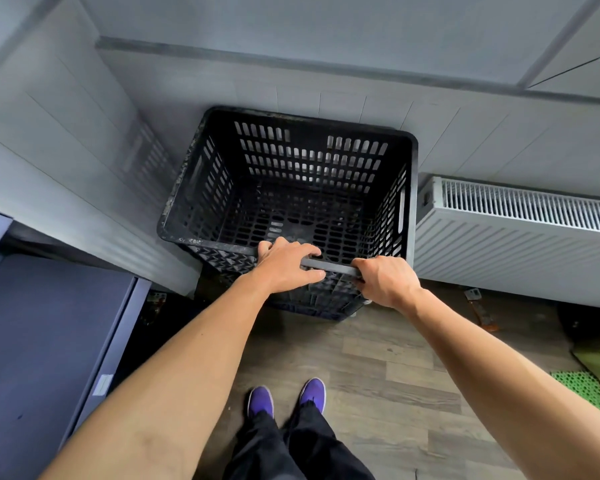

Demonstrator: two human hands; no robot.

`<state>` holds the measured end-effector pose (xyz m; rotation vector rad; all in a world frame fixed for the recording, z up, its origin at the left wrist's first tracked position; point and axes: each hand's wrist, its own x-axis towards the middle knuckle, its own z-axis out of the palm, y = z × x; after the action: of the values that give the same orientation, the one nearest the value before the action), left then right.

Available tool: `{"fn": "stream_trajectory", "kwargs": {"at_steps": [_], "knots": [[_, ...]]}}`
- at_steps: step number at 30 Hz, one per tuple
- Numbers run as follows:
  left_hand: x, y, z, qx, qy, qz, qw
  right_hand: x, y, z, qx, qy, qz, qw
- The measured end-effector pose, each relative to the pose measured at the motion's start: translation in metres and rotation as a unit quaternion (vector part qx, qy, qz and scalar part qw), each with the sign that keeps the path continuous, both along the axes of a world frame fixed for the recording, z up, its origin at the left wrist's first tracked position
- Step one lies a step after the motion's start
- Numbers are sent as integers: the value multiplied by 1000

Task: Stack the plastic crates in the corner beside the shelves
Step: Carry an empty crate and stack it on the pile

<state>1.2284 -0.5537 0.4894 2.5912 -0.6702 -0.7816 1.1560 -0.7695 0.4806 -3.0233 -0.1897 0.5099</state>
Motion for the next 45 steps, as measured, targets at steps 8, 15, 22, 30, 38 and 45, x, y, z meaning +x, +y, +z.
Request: {"fn": "stream_trajectory", "kwargs": {"at_steps": [8, 15, 22, 30, 38, 45], "knots": [[-18, 12, 2, -52, -25, 13, 998, -13, 8, 8, 37, 15, -31, 999], [-61, 38, 8, -154, -82, 102, 979, -35, 42, 23, 58, -64, -51, 995], [-137, 102, 7, -159, -72, 183, 968, -76, 106, 40, 64, -80, 6, 995], [-243, 205, -8, -127, -26, 296, 946, -151, 194, 28, 73, 20, 55, 996], [-332, 279, -27, -105, 12, 402, 909, -197, 269, 17, 66, 73, 150, 984], [-368, 300, -38, -96, 21, 506, 857, -190, 306, 5, 66, 84, 260, 960]]}}
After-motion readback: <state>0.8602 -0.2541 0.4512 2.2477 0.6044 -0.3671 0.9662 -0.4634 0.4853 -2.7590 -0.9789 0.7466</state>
